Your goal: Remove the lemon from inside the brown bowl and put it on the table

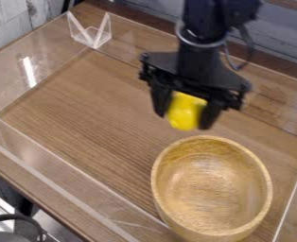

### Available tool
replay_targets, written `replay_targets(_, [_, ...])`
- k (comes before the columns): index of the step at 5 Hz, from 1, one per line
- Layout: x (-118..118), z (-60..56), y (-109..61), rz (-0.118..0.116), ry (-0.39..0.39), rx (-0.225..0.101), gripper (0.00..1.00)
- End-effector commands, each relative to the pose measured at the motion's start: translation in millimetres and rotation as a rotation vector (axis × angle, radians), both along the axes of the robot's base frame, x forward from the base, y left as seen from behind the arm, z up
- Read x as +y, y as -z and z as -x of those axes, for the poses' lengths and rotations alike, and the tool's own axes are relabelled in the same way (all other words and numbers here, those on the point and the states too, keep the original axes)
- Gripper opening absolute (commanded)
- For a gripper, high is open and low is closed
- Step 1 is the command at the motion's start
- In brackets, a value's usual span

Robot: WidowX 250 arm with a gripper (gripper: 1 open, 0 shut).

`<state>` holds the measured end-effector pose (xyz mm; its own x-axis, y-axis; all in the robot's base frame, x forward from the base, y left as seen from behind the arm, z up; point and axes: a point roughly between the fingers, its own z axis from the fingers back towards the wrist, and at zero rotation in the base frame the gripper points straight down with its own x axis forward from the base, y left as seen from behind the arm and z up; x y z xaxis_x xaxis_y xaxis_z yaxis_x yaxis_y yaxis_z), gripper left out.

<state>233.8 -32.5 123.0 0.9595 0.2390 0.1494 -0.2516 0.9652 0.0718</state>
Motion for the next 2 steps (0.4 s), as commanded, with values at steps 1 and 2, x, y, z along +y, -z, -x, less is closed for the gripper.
replay_targets(1, [13.0,-4.6,-16.1,0.017,-0.007,-0.086,0.0])
replay_targets(2, [17.8,1.6,-13.7,0.013,0.001,-0.083,0.0])
